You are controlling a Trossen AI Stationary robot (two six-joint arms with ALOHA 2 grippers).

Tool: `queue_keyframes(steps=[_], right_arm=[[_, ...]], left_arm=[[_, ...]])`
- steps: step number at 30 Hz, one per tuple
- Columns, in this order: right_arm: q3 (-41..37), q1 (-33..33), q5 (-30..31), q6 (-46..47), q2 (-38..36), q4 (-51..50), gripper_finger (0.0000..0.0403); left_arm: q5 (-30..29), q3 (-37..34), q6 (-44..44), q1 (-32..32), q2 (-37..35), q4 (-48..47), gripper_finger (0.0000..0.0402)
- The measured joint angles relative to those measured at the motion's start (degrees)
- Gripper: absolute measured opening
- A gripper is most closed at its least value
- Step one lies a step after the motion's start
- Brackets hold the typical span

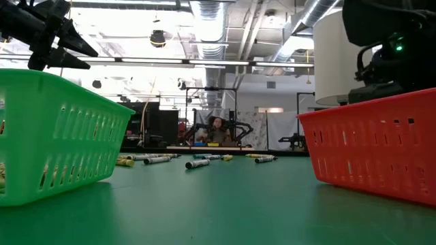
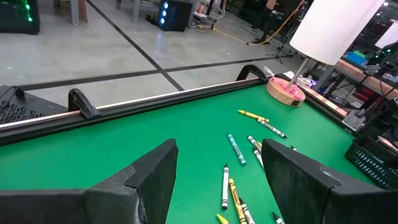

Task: Sort crayons
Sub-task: Put the blue crayon into the black bin

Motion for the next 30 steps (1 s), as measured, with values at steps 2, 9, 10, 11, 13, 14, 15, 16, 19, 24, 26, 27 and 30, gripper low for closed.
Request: queue_keyframes(steps=[2, 9, 10, 11, 13, 14, 15, 16, 19, 24, 26, 27, 30], right_arm=[[-0.58, 0.02, -0.01, -0.24, 0.0, 1.46, 0.0001], [-3.38, -0.01, 0.01, -1.01, -0.02, 5.36, 0.0001], [-4.01, -0.19, 0.0, -1.61, -0.02, 6.52, 0.0001], [-4.52, -0.38, 0.0, -1.98, -0.02, 7.31, 0.0001], [-5.19, -0.44, 0.02, -2.06, 0.0, 7.61, 0.0001], [-5.29, -0.46, 0.02, -2.1, 0.0, 7.45, 0.0001], [-5.31, -0.46, 0.06, -2.13, 0.0, 7.38, 0.0002], [-5.33, -0.46, 0.07, -2.1, 0.0, 7.19, 0.0003], [-5.36, -0.46, 0.07, -2.13, 0.0, 7.09, 0.0015], [-5.38, -0.46, 0.06, -2.2, 0.0, 7.16, 0.004], [-5.38, -0.46, 0.07, -3.04, -0.01, 7.3, 0.0048], [-5.38, -0.46, 0.07, -3.49, -0.09, 7.4, 0.0051], [-5.38, -0.46, 0.15, -4.51, -1.05, 7.36, 0.006]], left_arm=[[0.0, 0.0, 0.0, 0.0, 0.01, 0.0, 0.0223], [-0.02, 0.0, 0.0, 0.0, 0.01, -0.07, 0.0223], [-0.02, 0.0, 0.0, 0.0, -0.01, -0.07, 0.0223], [-0.02, 0.0, 0.0, 0.0, 0.01, -0.07, 0.0223], [-0.02, 0.0, 0.0, 0.0, 0.01, -0.08, 0.0223], [-0.02, 0.0, 0.0, 0.0, 0.01, -0.07, 0.0223], [-0.02, 0.0, 0.0, 0.0, 0.01, -0.08, 0.0223], [-0.02, 0.0, 0.0, 0.0, 0.01, -0.08, 0.0223], [-0.02, 0.0, 0.0, 0.0, 0.01, -0.07, 0.0223], [-0.02, 0.0, 0.0, 0.0, 0.01, -0.07, 0.0223], [-0.02, 0.0, 0.0, 0.0, 0.01, -0.07, 0.0223], [-0.02, 0.0, 0.0, 0.0, 0.01, -0.07, 0.0223], [-0.02, 0.0, 0.0, 0.0, -0.01, -0.07, 0.0223]])
